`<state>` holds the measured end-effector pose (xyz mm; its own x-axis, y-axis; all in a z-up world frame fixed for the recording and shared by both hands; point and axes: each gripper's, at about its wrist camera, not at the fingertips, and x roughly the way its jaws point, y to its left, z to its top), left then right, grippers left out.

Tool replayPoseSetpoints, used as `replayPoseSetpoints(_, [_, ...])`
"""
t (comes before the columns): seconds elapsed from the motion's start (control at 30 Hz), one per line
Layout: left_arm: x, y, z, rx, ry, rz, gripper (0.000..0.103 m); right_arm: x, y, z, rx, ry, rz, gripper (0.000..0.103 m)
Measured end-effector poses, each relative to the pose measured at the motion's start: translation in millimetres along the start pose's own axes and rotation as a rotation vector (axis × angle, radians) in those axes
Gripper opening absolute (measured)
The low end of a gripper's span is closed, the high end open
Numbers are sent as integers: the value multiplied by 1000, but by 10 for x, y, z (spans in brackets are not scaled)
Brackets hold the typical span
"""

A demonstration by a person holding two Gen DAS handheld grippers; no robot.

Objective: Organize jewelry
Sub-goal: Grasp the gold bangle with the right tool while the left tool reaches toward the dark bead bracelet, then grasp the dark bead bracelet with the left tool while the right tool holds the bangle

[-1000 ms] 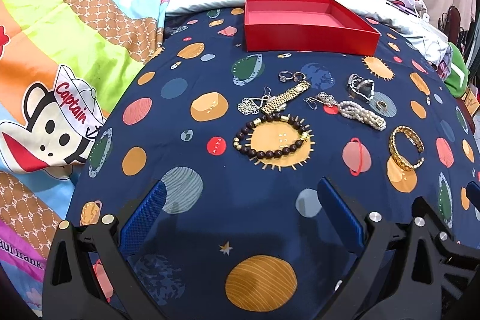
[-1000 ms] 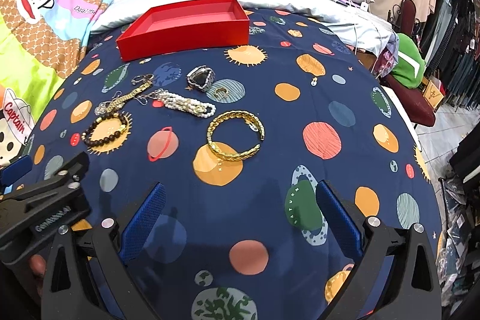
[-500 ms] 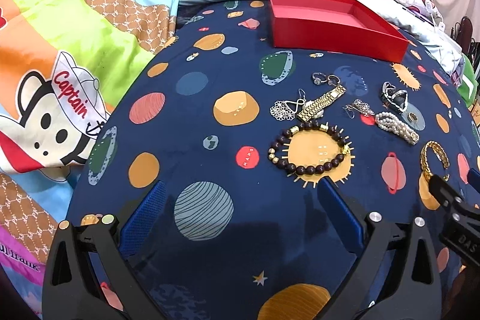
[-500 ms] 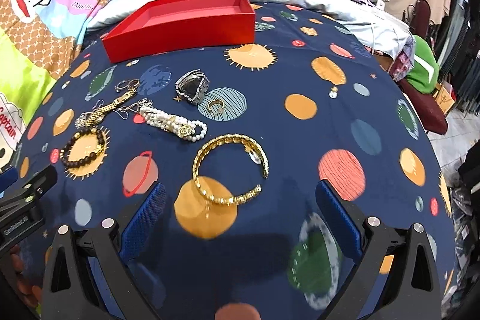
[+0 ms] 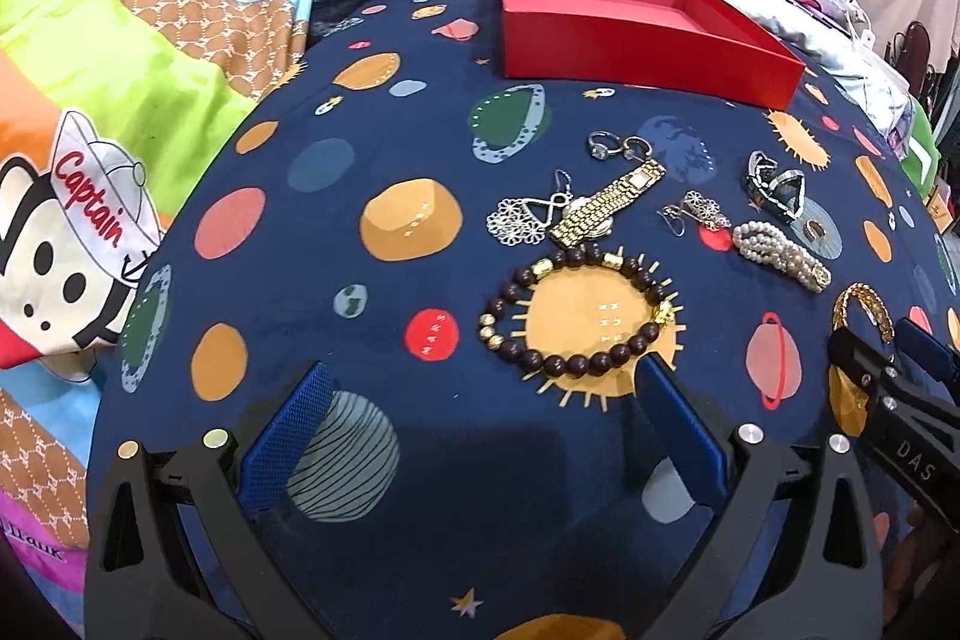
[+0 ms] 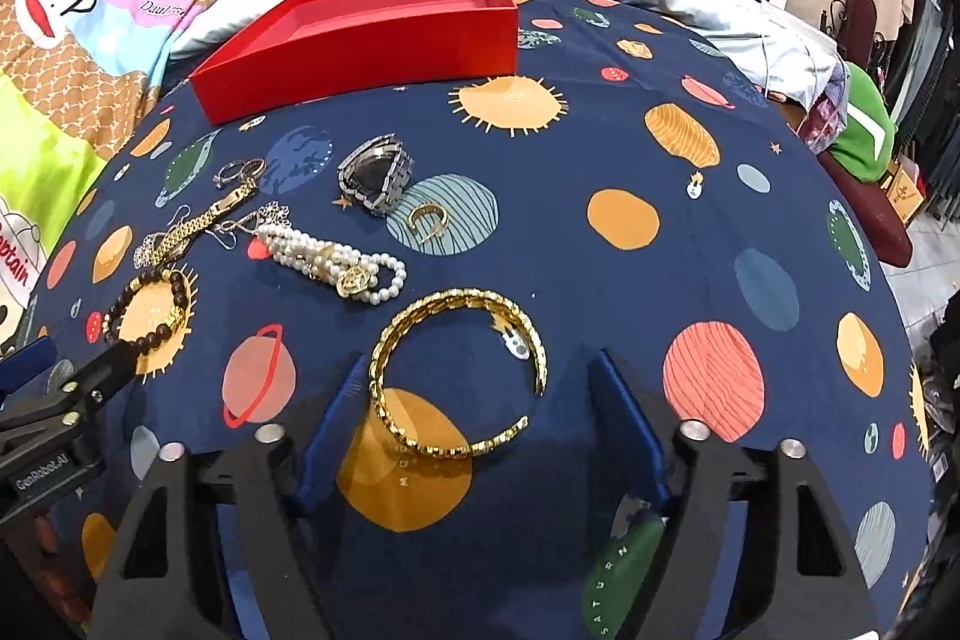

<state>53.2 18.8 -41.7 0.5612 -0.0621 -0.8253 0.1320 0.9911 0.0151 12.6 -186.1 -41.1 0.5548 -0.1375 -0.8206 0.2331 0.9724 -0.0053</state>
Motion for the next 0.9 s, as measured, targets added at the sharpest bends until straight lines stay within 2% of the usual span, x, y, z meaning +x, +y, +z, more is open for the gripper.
replayPoseSetpoints(0.03, [12, -11, 6, 2, 2, -4, 98, -1, 0, 9, 0, -3, 2, 65])
replayPoseSetpoints(0.07, [31, -27, 15, 3, 6, -8, 98, -3, -4, 19, 2, -6, 3, 57])
replayPoseSetpoints(0.1, [49, -38, 27, 3, 8, -10, 98, -1, -8, 28, 3, -7, 3, 57])
replayPoseSetpoints(0.63, [225, -215, 182, 9, 8, -36, 98, 9, -88, 57, 45, 0, 47, 57])
replayPoseSetpoints(0.77, [177, -53, 255, -66, 9, -88, 98, 6, -111, 60, 56, 4, 61, 57])
replayPoseSetpoints(0.9, [211, 74, 291, -76, 3, -29, 95, 6, -116, 60, 62, 3, 64, 57])
